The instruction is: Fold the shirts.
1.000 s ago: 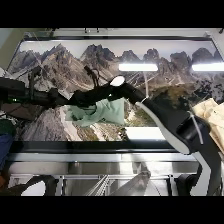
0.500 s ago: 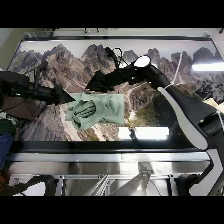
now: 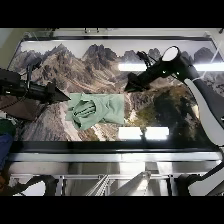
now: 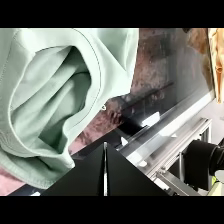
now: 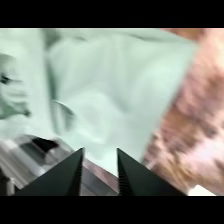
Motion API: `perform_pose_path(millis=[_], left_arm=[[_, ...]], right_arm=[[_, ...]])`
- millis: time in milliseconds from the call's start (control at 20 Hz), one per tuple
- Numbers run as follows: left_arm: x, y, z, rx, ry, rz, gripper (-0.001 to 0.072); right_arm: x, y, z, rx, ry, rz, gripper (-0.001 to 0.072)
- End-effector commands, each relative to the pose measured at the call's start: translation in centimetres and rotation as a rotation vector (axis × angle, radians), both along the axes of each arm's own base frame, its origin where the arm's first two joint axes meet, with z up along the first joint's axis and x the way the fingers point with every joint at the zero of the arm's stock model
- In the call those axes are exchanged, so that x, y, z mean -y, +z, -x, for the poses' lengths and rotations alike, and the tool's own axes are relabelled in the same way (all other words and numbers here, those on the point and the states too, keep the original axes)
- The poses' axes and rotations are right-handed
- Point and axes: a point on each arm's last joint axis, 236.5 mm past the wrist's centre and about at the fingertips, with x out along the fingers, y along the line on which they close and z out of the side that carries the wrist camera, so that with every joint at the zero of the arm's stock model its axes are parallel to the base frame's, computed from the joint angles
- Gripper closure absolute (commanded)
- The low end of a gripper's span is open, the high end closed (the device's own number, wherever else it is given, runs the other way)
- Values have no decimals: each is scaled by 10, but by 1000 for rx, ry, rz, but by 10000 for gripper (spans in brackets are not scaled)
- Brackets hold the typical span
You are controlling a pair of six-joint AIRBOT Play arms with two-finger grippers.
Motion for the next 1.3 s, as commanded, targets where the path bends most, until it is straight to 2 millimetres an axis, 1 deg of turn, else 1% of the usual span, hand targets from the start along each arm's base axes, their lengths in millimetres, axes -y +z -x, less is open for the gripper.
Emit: perform_pose_path(millis=[0,100,150,200,300,350,400,450,550,650,900,950,1000,1050,1100,1150,1200,1250], left_arm=[[-8,1,6,-26,-2,9,687],[-22,2,5,-33,30,13,687],[-32,2,2,-30,61,13,687],[-44,2,-1,-30,96,13,687],[-64,2,-5,-32,153,15,686],[-72,3,-5,-35,175,22,686],[-78,4,-5,-36,191,27,687],[-82,4,-5,-36,203,27,686],[-85,4,-5,-37,210,27,686],[-84,4,-5,-37,206,28,687],[-81,4,-2,-45,193,32,687],[-81,4,-2,-45,193,32,686],[-81,4,-2,-45,193,32,687],[-81,4,-2,-45,193,32,686],[-81,4,-2,-45,193,32,686],[-81,4,-2,-45,193,32,686],[-81,4,-2,-45,193,32,687],[-81,4,-2,-45,193,32,686]], right_arm=[[48,-41,25,-111,-29,122,196],[55,-64,43,-176,-37,130,196],[53,-71,50,-194,-39,107,196],[43,-73,53,-198,-42,48,196],[17,-66,47,-165,-67,-97,196],[5,-61,41,-146,-96,-174,167],[-4,-57,37,-140,-122,-229,-8],[-12,-55,34,-140,-145,-274,-8],[-22,-63,34,-161,-165,-288,-7],[-34,-77,38,-173,-162,-272,-4],[-73,-103,59,-213,-128,-250,6],[-80,-104,59,-213,-134,-258,74],[-86,-103,58,-206,-142,-269,204],[-91,-100,57,-197,-142,-286,280],[-96,-92,55,-187,-140,-327,404],[-101,-80,51,-171,-134,-383,679],[-104,-66,49,-169,-136,-434,693],[-105,-48,46,-148,-125,-480,693]])
